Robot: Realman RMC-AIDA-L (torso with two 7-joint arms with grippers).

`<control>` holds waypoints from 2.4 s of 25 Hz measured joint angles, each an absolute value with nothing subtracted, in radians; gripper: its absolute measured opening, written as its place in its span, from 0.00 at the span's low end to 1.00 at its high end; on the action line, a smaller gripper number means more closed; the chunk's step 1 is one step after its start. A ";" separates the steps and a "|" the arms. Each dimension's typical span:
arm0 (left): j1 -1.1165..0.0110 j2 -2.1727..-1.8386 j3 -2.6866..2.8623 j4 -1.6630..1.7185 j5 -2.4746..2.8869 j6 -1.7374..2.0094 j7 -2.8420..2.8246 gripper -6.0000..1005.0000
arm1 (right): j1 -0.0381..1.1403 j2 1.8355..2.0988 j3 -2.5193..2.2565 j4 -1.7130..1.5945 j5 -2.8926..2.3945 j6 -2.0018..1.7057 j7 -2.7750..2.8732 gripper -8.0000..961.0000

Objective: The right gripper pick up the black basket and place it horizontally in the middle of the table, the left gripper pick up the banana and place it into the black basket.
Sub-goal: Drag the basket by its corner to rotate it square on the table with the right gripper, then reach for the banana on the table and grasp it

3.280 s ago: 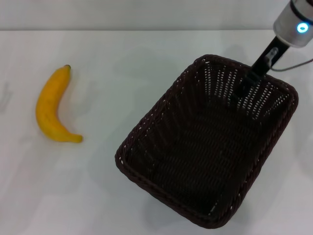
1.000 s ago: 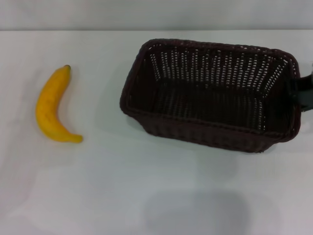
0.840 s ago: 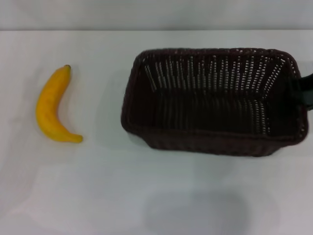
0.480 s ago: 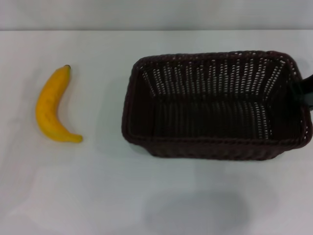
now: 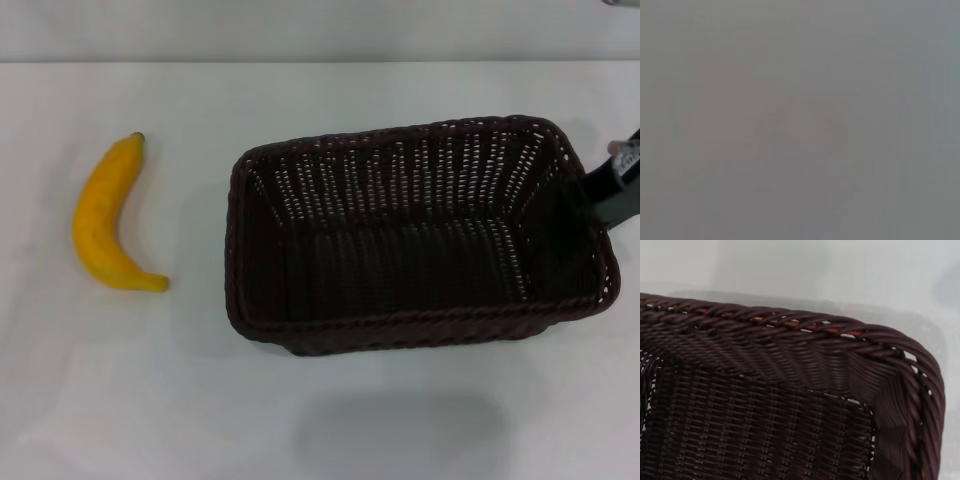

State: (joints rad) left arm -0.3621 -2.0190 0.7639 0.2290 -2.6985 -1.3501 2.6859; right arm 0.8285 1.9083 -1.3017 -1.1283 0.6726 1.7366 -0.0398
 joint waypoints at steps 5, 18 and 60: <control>-0.357 -2.020 0.764 0.229 -2.700 -1.350 2.686 0.84 | 0.834 1.923 -1.277 -1.110 0.620 1.737 -0.041 0.15; -0.353 -2.022 0.764 0.228 -2.693 -1.350 2.686 0.84 | 0.829 1.927 -1.210 -1.084 0.617 1.740 -0.046 0.19; -0.422 -1.967 0.771 1.087 -1.019 -1.108 0.825 0.83 | 0.384 2.003 -0.713 -0.826 1.464 0.988 -1.612 0.68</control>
